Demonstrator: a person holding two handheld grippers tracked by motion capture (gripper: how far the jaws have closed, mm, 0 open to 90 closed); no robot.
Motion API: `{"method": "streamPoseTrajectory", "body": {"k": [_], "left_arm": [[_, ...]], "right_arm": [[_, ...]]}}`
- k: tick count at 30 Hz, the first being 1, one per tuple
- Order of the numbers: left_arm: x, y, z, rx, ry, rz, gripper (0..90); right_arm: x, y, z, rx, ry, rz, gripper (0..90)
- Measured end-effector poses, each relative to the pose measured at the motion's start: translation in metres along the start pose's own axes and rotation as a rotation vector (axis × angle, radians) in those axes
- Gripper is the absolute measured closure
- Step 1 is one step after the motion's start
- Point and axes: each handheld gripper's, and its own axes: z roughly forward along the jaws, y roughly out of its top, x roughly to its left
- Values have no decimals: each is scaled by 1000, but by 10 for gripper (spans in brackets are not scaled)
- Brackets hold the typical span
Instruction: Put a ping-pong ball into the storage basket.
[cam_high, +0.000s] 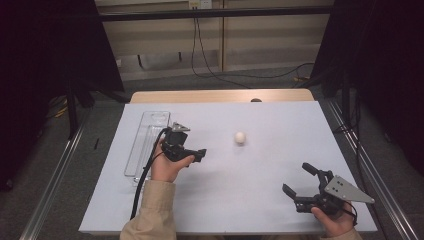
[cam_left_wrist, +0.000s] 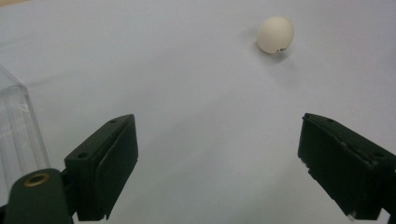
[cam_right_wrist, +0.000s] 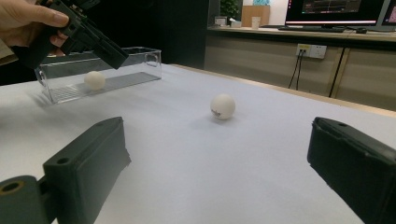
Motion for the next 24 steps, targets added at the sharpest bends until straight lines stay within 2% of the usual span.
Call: {"method": "streamPoseTrajectory", "body": {"k": [5, 13, 14, 15, 17, 24], "left_arm": [[-3, 0, 2, -7, 3, -3, 123], [-7, 2, 6, 2, 2, 23, 123], [-9, 1, 8, -6, 2, 16, 123], [-8, 2, 8, 9, 2, 34, 123], [-9, 2, 9, 10, 2, 40, 123], [-14, 2, 13, 4, -1, 39, 123]], "right_arm": [[0, 0, 0, 1, 3, -1, 43], [0, 0, 0, 4, 0, 0, 43], [0, 0, 0, 5, 0, 0, 43], [0, 0, 0, 4, 1, 1, 43], [0, 0, 0, 4, 1, 1, 43], [0, 0, 0, 4, 1, 1, 43]]}}
